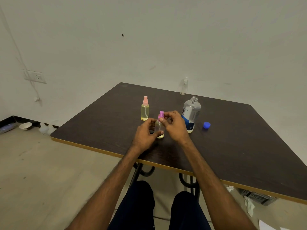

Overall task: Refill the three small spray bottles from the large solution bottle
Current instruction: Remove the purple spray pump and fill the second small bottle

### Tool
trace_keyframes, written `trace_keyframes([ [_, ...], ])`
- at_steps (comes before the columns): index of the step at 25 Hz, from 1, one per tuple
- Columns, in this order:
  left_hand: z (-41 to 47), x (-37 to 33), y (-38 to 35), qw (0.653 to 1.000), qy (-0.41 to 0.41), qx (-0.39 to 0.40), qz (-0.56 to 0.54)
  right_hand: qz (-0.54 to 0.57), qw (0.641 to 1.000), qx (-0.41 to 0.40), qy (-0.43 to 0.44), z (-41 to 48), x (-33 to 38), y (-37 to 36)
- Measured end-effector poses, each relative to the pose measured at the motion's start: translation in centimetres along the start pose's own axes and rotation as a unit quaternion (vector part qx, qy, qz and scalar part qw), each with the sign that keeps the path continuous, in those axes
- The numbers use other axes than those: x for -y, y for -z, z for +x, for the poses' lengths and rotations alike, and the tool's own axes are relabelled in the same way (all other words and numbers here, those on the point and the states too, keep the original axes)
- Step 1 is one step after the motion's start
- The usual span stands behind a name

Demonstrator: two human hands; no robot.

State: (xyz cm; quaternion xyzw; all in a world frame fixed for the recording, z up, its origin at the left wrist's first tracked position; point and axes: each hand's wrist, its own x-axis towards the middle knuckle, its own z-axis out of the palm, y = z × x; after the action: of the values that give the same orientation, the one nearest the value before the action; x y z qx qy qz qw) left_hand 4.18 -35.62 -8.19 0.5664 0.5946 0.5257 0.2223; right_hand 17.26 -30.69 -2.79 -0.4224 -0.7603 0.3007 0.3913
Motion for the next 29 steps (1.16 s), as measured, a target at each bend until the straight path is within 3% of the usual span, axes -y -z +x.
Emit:
trace_keyframes([
  [4, 0.2, -0.1, 0.0, 1.0, 0.007, -0.002, 0.008, -0.03, 0.998, 0.058, 0.018, 0.8, 0.0, 0.8],
  [8, 0.2, 0.2, -0.2, 1.0, 0.007, -0.011, 0.023, -0.133, 0.991, 0.002, 0.022, 0.4, 0.3, -0.4],
  [14, 0.2, 0.0, -0.1, 0.999, 0.02, -0.029, 0.026, -0.049, 0.998, 0.03, 0.012, 0.6, 0.0, -0.9],
  [19, 0.2, -0.2, 0.0, 0.997, 0.024, -0.077, 0.023, -0.053, 0.997, -0.05, -0.03, 1.3, 0.6, -2.9],
  [24, 0.2, -0.5, 0.5, 0.986, 0.052, -0.16, 0.009, -0.039, 0.998, -0.048, 0.002, 1.9, 1.1, -5.9],
  [29, 1.1, 0.0, 2.3, 0.98, 0.084, -0.168, 0.059, 0.01, 0.999, -0.044, 0.009, 2.0, 0.3, -7.3],
])
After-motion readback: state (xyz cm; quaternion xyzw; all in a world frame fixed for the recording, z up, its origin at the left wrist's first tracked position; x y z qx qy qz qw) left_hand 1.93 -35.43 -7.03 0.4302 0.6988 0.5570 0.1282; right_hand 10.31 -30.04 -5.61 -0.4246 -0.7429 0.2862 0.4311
